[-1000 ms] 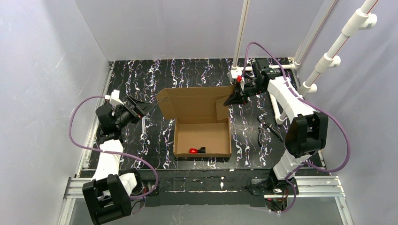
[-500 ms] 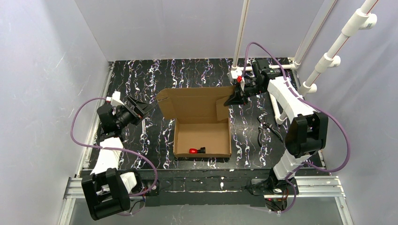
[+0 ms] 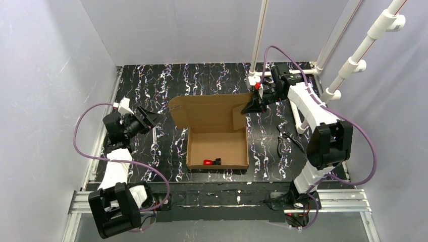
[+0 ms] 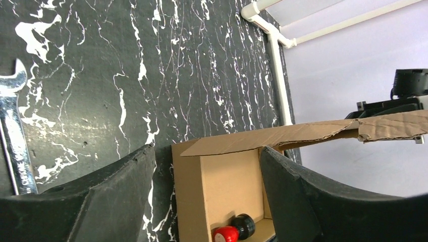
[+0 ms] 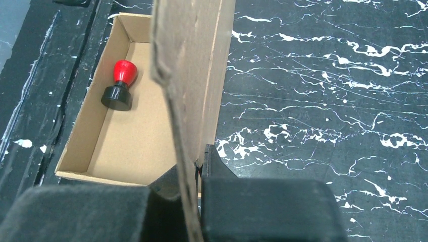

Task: Fold the paper box
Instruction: Close the paper box at the center of the board.

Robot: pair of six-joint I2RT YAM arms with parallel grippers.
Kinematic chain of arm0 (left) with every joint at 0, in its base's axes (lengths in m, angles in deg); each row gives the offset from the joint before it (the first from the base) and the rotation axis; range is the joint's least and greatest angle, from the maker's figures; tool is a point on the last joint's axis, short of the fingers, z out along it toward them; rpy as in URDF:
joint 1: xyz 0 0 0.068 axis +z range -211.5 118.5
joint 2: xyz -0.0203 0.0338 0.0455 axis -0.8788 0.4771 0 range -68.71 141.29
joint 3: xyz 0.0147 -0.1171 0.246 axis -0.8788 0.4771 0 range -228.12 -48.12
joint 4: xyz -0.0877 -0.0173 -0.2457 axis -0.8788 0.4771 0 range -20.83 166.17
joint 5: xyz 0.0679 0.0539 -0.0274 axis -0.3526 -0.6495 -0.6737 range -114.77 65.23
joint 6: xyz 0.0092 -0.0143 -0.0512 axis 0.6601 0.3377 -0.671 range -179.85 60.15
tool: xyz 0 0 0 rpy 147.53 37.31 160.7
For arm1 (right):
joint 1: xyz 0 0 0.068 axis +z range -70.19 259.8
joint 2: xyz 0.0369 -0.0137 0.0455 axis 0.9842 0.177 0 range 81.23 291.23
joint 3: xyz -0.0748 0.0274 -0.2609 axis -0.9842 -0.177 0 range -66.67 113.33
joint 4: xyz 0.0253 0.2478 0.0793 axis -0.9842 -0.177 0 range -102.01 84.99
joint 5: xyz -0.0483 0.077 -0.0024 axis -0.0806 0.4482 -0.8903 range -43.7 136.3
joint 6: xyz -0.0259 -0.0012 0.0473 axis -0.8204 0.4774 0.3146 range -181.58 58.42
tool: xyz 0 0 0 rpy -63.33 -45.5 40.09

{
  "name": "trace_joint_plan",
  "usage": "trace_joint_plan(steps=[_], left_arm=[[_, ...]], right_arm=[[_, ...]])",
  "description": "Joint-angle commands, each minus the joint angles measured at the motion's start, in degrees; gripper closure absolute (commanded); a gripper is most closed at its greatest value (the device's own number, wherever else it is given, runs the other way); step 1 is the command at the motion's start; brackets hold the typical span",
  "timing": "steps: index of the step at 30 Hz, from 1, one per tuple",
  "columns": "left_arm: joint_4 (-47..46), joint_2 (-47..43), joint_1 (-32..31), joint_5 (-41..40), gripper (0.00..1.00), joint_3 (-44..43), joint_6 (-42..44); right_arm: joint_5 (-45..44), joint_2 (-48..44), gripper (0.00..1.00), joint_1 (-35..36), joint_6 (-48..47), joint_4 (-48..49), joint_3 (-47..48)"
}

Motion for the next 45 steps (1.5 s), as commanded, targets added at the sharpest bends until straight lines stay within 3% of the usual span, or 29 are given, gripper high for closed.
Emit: trace_joint_plan(steps=[1,6,11,18,21,28,36,45], left_arm=[[0.2,-1.8,0.4,1.1,0.27,-0.5,5.3],[-0.3,-1.2,0.3,2.6,0.33,-1.6,7.6],[-8.9,1.2,-1.5,3.9,0.45,-1.4,8.8],[-13.6,5.5,-2.3,0.0,0.54,-1.9,11.7],[-19.6,9.3,-3.6,2.5,0.55,-2.4,9.8],[-25.3,13.9,-11.5,12.6,0.52,-2.9,19.2],[-26.9,11.7,-13.6,17.4,0.52,-1.1,20.0],[-26.9,11.2,-14.2,18.7,0.44,-0.4,21.4]], right_arm=[[-3.2,-0.6,0.99,-0.4,-2.1,-3.4,2.7],[-2.9,1.3,0.99,-0.4,-4.2,-4.9,5.0],[-1.0,3.6,0.99,-0.4,-7.5,-7.8,7.2],[0.0,6.2,0.99,-0.4,-10.1,-9.8,8.7],[0.5,7.3,0.99,-0.4,-12.0,-11.5,9.5],[0.8,9.9,0.99,-0.4,-13.9,-14.3,11.8],[0.1,12.3,0.99,-0.6,-15.2,-16.3,14.0],[0.4,13.7,0.99,-0.9,-15.4,-16.9,15.6]])
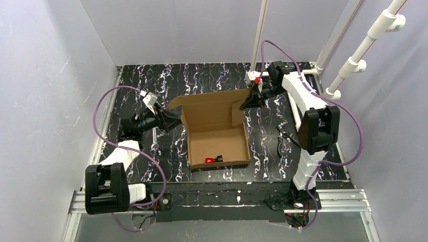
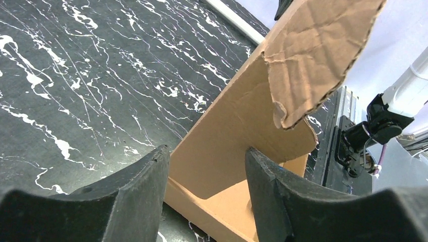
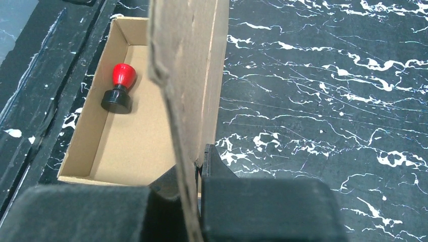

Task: Fold the paper box
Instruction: Close the paper box at the center of the board.

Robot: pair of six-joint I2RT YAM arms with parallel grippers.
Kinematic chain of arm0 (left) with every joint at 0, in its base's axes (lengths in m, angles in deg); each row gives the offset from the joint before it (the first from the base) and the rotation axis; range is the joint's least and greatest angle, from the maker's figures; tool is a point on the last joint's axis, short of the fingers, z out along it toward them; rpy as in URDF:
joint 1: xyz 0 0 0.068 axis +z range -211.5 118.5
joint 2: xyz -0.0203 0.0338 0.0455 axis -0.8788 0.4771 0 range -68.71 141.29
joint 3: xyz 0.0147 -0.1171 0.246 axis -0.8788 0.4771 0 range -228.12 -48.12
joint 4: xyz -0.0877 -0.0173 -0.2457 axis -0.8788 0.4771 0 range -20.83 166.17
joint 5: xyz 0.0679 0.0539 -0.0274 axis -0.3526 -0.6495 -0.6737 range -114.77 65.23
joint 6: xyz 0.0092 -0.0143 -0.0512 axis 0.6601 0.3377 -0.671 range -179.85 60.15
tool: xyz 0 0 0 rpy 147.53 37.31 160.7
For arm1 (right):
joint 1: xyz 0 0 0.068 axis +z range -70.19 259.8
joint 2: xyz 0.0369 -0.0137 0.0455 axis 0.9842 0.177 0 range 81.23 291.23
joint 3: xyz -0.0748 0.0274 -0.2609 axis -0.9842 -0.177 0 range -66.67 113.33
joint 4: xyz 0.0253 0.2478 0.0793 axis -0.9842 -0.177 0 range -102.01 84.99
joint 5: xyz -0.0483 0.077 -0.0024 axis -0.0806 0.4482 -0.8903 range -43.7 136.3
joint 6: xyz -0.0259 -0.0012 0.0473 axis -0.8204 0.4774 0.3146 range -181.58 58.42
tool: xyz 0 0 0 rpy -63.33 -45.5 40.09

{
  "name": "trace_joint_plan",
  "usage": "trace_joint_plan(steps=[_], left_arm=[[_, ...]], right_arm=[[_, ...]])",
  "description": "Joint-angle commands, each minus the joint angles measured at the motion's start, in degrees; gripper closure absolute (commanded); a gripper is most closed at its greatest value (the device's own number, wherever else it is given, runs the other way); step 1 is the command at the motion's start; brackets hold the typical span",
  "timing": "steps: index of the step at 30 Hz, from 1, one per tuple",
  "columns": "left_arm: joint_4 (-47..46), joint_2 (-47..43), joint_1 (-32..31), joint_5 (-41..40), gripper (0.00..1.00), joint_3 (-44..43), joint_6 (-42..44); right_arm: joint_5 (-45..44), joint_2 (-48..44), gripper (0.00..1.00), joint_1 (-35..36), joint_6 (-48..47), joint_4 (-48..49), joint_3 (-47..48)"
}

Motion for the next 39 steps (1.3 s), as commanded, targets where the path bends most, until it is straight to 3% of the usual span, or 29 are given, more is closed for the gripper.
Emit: trace_joint_plan(steps=[1,12,20,30,39], left_arm=[[-1.3,0.2,-1.1,2.1,0.44,-0.6,1.8],[-2.2,7.3,-6.3,0.5,0.44,-6.3,1.7],[-8.5,10.9,-8.1,-0.6,0.58,-7.5,-2.8],[-23.5,12.0,-8.6,-4.8,0.46,-4.2,-6.4],[-34.0,14.4,-8.6,-5.5,0.43,-2.9,-10.3]], right_arm=[[-2.8,0.8,0.99,-0.1,-0.9,-2.3,2.0],[-1.0,1.9,0.99,0.0,-5.1,-6.6,2.7],[0.0,2.3,0.99,0.5,-6.2,-7.7,2.8],[1.6,2.4,0.99,1.2,-5.4,-7.9,2.8],[2.5,4.2,0.99,3.9,-4.0,-7.9,5.3]])
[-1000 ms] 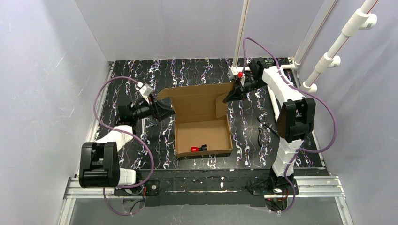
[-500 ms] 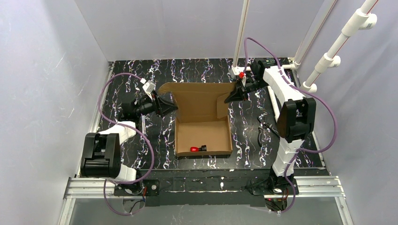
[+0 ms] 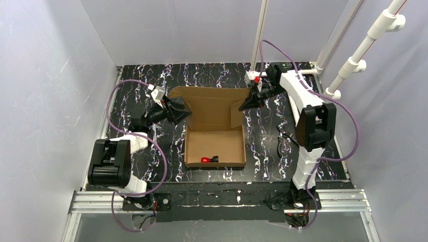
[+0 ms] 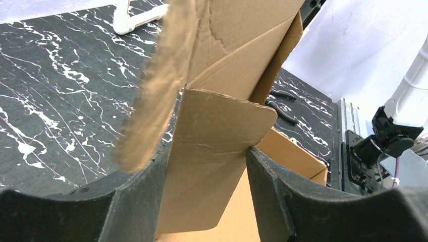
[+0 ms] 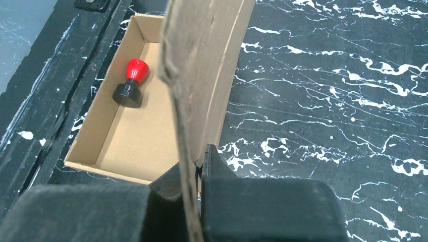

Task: Fold the paper box
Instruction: Close the paper box at the center of the board.

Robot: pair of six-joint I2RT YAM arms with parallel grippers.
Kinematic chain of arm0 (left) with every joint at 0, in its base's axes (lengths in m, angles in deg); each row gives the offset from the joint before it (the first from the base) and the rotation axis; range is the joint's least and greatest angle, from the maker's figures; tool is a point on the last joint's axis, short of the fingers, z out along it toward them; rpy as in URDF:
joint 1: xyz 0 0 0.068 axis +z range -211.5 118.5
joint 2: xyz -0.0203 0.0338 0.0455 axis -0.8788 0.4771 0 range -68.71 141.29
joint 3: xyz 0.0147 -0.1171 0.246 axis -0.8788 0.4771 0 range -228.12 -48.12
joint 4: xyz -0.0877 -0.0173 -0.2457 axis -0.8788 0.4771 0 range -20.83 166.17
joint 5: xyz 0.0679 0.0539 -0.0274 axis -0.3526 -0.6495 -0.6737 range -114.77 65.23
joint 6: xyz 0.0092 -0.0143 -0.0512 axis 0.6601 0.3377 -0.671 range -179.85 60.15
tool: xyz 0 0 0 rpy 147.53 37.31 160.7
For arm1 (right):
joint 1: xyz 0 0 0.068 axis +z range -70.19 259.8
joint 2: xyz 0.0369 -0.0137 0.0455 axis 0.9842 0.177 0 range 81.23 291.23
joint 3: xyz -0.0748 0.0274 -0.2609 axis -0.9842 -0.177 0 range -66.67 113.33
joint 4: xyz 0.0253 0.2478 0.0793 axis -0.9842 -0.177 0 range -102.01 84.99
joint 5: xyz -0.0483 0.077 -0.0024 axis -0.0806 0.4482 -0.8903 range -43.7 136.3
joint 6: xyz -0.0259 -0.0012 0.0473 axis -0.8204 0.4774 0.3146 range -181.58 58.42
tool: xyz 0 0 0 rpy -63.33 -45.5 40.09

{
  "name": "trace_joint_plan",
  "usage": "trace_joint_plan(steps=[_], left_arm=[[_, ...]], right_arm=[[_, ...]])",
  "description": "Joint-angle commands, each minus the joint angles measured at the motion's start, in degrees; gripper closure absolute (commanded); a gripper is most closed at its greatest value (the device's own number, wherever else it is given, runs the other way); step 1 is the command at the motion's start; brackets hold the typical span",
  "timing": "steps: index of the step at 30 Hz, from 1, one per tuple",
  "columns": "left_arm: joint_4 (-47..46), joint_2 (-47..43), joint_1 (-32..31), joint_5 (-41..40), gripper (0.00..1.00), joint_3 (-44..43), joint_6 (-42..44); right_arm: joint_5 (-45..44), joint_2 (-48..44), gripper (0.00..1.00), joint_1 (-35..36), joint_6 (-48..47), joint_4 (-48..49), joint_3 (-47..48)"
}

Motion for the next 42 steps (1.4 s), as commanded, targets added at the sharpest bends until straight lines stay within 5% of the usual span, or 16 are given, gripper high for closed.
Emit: trace_joint_plan(steps=[1,14,23,42], left_arm=[[-8.6,0.3,-1.1,-1.5,0.44,0.6,-1.8],[-9.4,0.5,-0.9,-2.7,0.63,-2.4,-2.9],[-9.9,-2.3,0.9,-1.1,0.44,-1.6,0.1],[-11.6,-12.3,9.0,2.8,0.36,4.9,-0.9]], right_arm=[[0.8,1.6,0.99,4.0,0.7,-1.8,3.2],[1.1,4.2,0.99,4.7,2.4,-1.8,9.2],[1.0,3.9,0.99,4.8,1.3,-1.8,9.2],[5.8,0.5,0.99,4.5,0.3,-1.7,7.4]])
